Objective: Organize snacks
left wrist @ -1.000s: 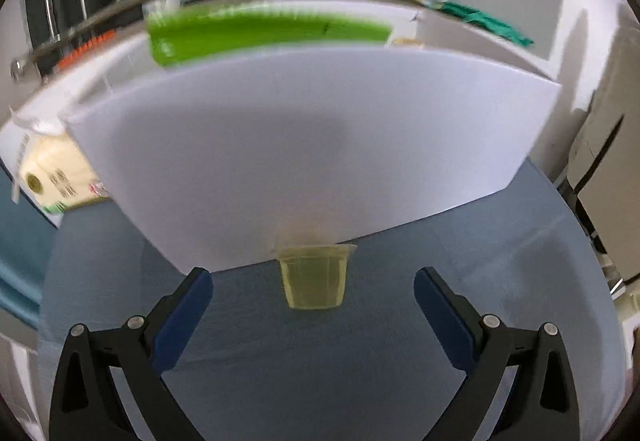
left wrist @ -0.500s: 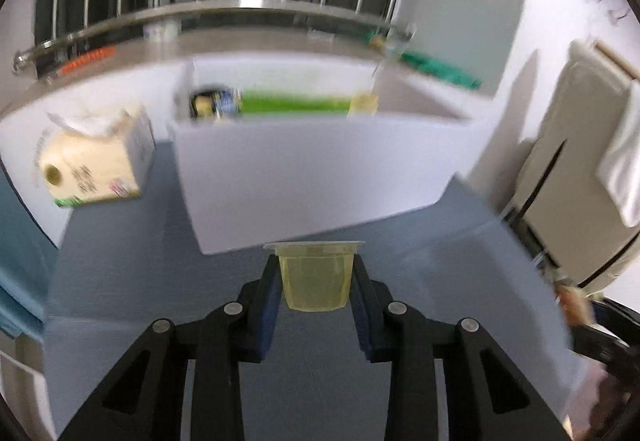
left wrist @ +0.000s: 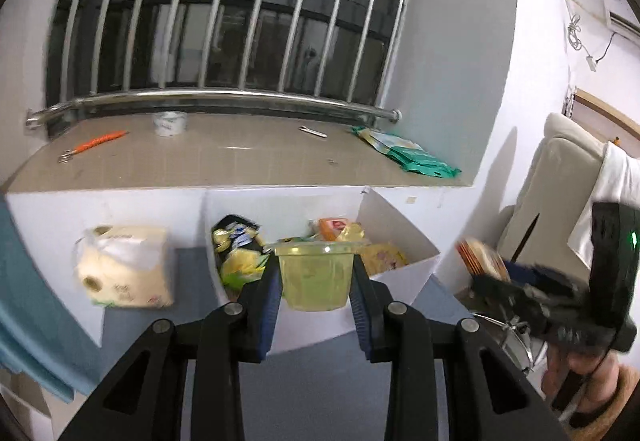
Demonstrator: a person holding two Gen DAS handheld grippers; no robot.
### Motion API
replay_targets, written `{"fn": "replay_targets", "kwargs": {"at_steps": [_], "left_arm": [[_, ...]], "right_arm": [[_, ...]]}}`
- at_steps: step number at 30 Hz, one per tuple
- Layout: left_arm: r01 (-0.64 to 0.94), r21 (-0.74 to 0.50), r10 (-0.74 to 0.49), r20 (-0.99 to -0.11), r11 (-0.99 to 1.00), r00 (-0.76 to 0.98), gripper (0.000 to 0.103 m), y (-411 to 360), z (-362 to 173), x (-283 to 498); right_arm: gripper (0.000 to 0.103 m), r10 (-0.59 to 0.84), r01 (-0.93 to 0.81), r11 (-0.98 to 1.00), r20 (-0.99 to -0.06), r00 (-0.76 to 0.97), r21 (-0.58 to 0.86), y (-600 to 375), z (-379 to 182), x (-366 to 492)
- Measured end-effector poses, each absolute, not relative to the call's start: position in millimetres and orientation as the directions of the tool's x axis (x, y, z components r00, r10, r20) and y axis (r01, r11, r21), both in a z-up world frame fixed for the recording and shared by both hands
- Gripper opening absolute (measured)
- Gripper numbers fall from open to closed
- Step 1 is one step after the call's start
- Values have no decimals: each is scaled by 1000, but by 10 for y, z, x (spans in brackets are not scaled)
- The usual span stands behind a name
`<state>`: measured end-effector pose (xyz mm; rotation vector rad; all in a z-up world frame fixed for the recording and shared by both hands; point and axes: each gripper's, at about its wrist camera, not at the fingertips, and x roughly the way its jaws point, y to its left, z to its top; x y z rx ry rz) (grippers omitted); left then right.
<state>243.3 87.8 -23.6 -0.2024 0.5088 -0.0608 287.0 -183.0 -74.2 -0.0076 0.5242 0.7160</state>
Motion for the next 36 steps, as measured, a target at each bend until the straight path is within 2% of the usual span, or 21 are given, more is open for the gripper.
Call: {"fn": "replay_targets", "kwargs": {"at_steps": [6, 7, 8, 9, 10, 11, 14, 17, 23, 25, 29, 32, 36], "left_arm": [[-12, -152, -70, -523, 988, 849, 39, 944, -238, 3040], [-22, -146, -60, -536, 989, 842, 51, 947, -260, 3141], [-35, -139, -49, -554, 990, 831, 83, 971, -276, 3251], [-40, -137, -45, -570, 990, 820, 100, 995, -297, 3339], [-57, -124, -23, -563, 991, 826, 103, 1001, -304, 3363], [-85, -106, 12, -558, 991, 830, 103, 1006, -300, 3389], [-86, -111, 10, -558, 990, 830, 103, 1008, -300, 3361], [-109, -73, 52, -546, 991, 836, 103, 996, -297, 3234], [-128, 30, 127, -488, 991, 864, 103, 867, -200, 2840], [-157, 42, 158, -474, 987, 866, 103, 810, -146, 2655], [-108, -17, 88, -466, 994, 881, 103, 736, -55, 2246], [-58, -70, 23, -425, 996, 905, 103, 706, -3, 1866], [-60, -30, 43, -407, 998, 913, 103, 531, 55, 1408]], "right_arm": [[63, 582, -606, 785, -485, 653, 127, -1487, -498, 3534], [65, 580, -604, 787, -488, 653, 126, -1438, -484, 3663], [66, 575, -601, 789, -494, 652, 126, -1404, -480, 3751], [74, 574, -600, 789, -509, 642, 133, -1362, -494, 3857], [95, 577, -607, 781, -540, 612, 147, -1284, -529, 3989], [103, 567, -606, 783, -560, 604, 140, -1235, -556, 4057], [103, 501, -557, 825, -578, 645, 93, -1219, -604, 4078], [103, 508, -557, 826, -547, 665, 90, -1284, -601, 3933], [103, 466, -542, 840, -476, 745, -25, -1306, -426, 3596], [103, 499, -559, 829, -445, 744, -5, -1353, -331, 3444], [103, 546, -594, 804, -426, 721, 24, -1464, -189, 3147], [103, 538, -583, 812, -394, 745, 7, -1592, -110, 2824], [103, 609, -637, 768, -383, 695, 66, -1806, -103, 2406]]}}
